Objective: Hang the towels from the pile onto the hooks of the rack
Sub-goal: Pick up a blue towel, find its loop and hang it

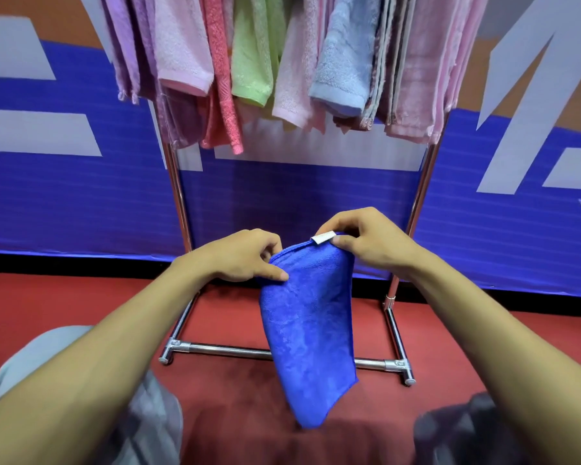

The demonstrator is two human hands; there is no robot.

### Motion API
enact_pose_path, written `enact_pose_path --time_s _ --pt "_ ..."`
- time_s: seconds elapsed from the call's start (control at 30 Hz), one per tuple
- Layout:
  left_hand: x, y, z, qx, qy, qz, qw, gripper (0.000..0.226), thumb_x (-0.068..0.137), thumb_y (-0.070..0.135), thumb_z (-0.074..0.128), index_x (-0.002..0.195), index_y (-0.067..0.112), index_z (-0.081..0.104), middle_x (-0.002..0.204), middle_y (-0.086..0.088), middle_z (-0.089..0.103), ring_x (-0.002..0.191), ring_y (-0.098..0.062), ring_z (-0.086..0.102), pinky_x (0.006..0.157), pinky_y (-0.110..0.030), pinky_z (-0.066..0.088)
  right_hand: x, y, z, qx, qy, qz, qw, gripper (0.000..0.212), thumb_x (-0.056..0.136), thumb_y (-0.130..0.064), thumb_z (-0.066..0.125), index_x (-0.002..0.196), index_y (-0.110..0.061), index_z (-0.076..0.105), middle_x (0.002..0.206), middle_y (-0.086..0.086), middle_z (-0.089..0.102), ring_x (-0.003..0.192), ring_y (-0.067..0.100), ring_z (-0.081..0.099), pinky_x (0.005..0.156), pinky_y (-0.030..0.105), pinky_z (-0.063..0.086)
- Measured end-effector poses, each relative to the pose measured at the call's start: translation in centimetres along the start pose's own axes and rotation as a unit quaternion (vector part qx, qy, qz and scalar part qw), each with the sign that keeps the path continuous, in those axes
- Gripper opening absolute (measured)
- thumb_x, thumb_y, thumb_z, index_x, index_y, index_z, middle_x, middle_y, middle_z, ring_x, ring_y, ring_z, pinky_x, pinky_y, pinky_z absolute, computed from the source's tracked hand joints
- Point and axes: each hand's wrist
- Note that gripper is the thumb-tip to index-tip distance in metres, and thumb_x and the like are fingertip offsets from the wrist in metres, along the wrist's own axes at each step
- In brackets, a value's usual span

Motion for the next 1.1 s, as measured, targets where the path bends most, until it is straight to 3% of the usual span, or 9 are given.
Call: enact_pose_path --time_s 0.1,0.23,0.37,0.43,0.57,0.7,0.8,0.97,1.1 --pt "-0.2 -0.3 -0.3 -0.004 0.001 0.0 1.0 0.02 0.078 0.025 0.078 0.082 0.017 0.06 0.066 0.004 0.065 0.054 0.0 0.057 0.054 -0.011 0.04 0.2 0.9 -0.3 -0.025 0.027 -0.001 0.999 0.023 0.086 -0.004 0.06 0.084 -0.025 0.069 0.084 -0.01 0.07 0.081 0.006 0.063 0.078 0.022 0.046" --pt "-0.4 -0.7 -0.9 -0.011 0.021 0.0 1.0 0.011 0.078 0.02 0.077 0.085 0.017 0.069 0.065 0.001 0.068 0.056 -0.003 0.061 0.056 -0.009 0.042 0.3 1.1 -0.5 -0.039 0.045 0.006 0.998 0.019 0.086 -0.004 0.063 0.082 -0.022 0.067 0.072 -0.014 0.066 0.066 -0.007 0.057 0.068 0.007 0.039" --pt "-0.5 -1.3 -1.2 0.029 0.054 -0.007 0.998 0.013 0.083 0.013 0.072 0.094 0.017 0.077 0.079 0.001 0.075 0.07 -0.005 0.062 0.058 -0.004 0.04 0.2 1.1 -0.4 -0.062 0.053 0.006 0.997 0.016 0.085 -0.004 0.067 0.085 -0.02 0.069 0.074 -0.013 0.066 0.065 -0.012 0.057 0.065 -0.001 0.037" --pt "-0.5 -1.2 -1.2 0.056 0.093 0.008 0.994 0.018 0.084 0.012 0.07 0.102 0.014 0.076 0.09 -0.003 0.075 0.076 -0.005 0.06 0.061 -0.004 0.037 0.4 1.3 -0.3 -0.106 0.05 0.007 0.993 0.014 0.084 -0.005 0.067 0.089 -0.017 0.071 0.078 -0.008 0.067 0.07 -0.003 0.058 0.064 0.001 0.038" --pt "-0.7 -0.3 -1.5 0.048 0.18 0.053 0.981 0.022 0.081 0.017 0.074 0.103 0.016 0.075 0.087 0.001 0.068 0.079 -0.009 0.059 0.066 -0.006 0.036 0.5 2.3 -0.2 -0.221 0.044 -0.002 0.974 0.019 0.083 0.0 0.061 0.095 -0.01 0.072 0.086 0.005 0.073 0.082 0.022 0.064 0.07 0.024 0.044" --pt "-0.7 -0.4 -1.9 0.013 0.256 0.036 0.966 0.026 0.075 0.018 0.079 0.1 0.022 0.073 0.072 0.003 0.062 0.066 -0.008 0.055 0.062 -0.008 0.037 0.4 1.3 -0.3 -0.212 0.153 -0.058 0.963 0.03 0.079 0.008 0.055 0.097 -0.008 0.073 0.092 0.007 0.074 0.088 0.026 0.065 0.079 0.029 0.047" --pt "-0.4 -0.6 -1.7 -0.004 0.267 0.011 0.964 0.023 0.081 0.022 0.074 0.104 0.019 0.072 0.073 0.001 0.059 0.066 -0.008 0.054 0.062 -0.01 0.036 0.4 1.0 -0.2 -0.202 0.158 -0.04 0.966 0.033 0.08 0.008 0.051 0.097 -0.01 0.073 0.092 0.007 0.074 0.09 0.028 0.065 0.081 0.038 0.05" --pt "-0.1 -0.3 -1.0 -0.011 0.257 -0.013 0.966 0.011 0.089 0.024 0.064 0.088 0.017 0.072 0.077 0.006 0.058 0.072 -0.007 0.051 0.066 -0.018 0.031 0.3 1.2 -0.1 -0.214 0.128 0.037 0.968 0.029 0.083 0.001 0.052 0.097 -0.011 0.074 0.092 0.009 0.074 0.092 0.03 0.063 0.081 0.037 0.052" --pt "0.4 -0.4 0.7 -0.166 0.225 -0.099 0.955 0.014 0.088 0.021 0.061 0.075 0.016 0.063 0.066 0.003 0.062 0.057 -0.013 0.057 0.062 -0.025 0.049 -0.1 0.7 -0.2 -0.171 0.131 0.108 0.97 0.029 0.077 -0.003 0.051 0.085 -0.015 0.076 0.078 0.006 0.073 0.077 0.021 0.063 0.063 0.023 0.049"
Point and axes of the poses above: each hand's wrist, its own x-axis towards the middle knuckle, its own z-axis out of the palm, y = z × x
